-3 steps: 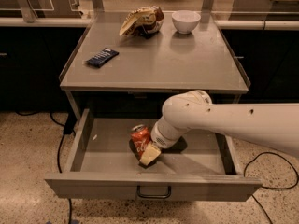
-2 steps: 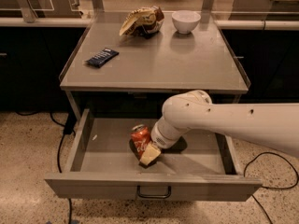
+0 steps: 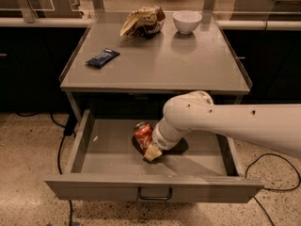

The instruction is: Place coke can into top drawer

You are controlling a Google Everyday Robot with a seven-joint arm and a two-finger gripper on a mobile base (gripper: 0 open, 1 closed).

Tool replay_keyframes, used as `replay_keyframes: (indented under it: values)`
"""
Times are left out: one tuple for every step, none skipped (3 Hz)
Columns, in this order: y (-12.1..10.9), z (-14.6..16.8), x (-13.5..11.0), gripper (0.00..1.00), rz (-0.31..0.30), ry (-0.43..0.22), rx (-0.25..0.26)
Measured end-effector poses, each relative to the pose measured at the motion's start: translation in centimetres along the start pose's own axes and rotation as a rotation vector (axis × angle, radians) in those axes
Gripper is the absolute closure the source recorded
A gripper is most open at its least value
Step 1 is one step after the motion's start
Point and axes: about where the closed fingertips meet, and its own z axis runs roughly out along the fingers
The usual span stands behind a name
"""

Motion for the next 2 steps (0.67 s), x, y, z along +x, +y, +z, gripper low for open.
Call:
replay_keyframes:
  values:
    - [0.00, 0.00, 0.00, 0.00, 0.000, 0.000, 0.000]
    - [0.00, 0.00, 0.00, 0.00, 0.000, 0.000, 0.000]
